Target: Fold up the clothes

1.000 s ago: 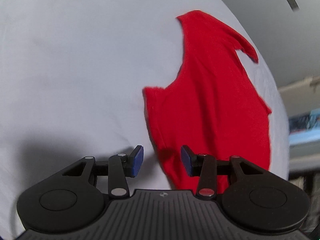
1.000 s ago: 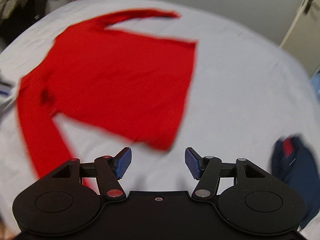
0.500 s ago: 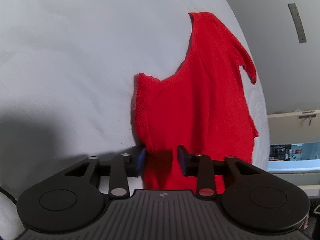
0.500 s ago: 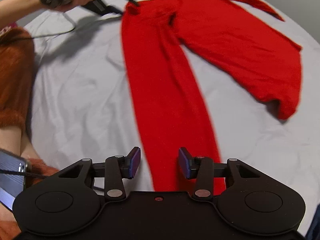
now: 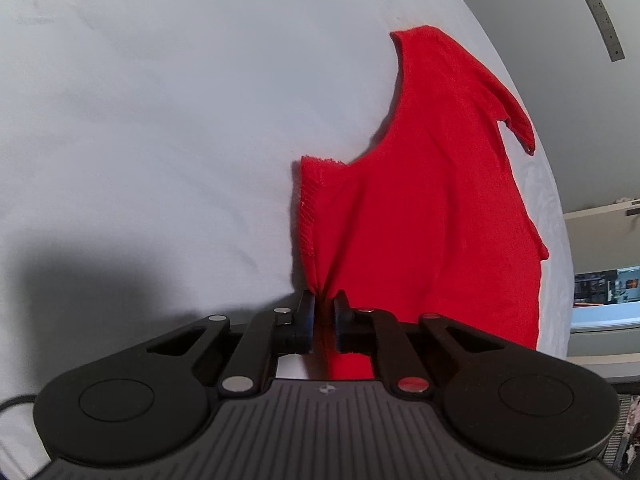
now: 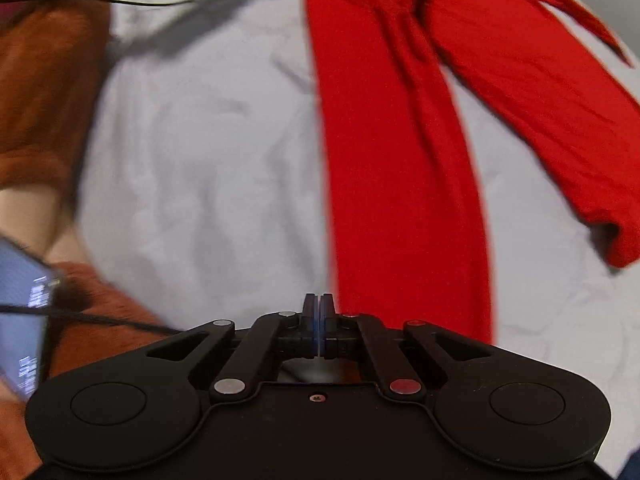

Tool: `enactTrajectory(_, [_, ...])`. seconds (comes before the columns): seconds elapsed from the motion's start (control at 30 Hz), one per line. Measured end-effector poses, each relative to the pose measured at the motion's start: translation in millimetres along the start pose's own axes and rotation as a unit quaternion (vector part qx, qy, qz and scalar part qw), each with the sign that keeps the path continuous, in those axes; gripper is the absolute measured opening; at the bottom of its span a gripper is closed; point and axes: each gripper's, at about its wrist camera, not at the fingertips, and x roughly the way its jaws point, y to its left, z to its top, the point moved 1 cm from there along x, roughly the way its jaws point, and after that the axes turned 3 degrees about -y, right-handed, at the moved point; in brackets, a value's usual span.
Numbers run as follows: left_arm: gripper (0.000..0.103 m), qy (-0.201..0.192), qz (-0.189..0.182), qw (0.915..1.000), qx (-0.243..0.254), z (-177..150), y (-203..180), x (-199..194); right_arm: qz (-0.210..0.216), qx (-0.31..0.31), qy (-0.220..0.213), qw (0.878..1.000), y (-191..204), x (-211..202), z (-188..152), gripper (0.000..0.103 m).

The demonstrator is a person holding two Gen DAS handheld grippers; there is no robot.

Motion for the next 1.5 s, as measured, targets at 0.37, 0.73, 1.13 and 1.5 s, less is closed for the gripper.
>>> enactTrajectory(0.37, [0.033,-0.059,0.064,0.9832,0.161,-21.5,-30.5,-37.7,-0.024,0.047,-0.078,0.996,15.3,-42.0,-37.7,0.012])
enactTrajectory(0.73, [0.058,-0.154,0.116,0.9104,0.366,-112.4,-89.4,-93.4,-0.148,0.227,-0.214,0.938,0.8,-93.2,-63.4,0.038])
enactTrajectory(1.13, [0.068,-0.188,0.119,0.8898,0.398,-158.6,-100.4,-101.2,-0.247,0.363,-0.328,0.836,12.9,-116.4,-78.5,0.065])
enactTrajectory(1.5, [0.069,-0.206,0.093,0.8910,0.394,-178.8,-92.8,-118.8,-0.215,0.379,-0.399,0.807,34.2,-132.5,-74.8,0.067])
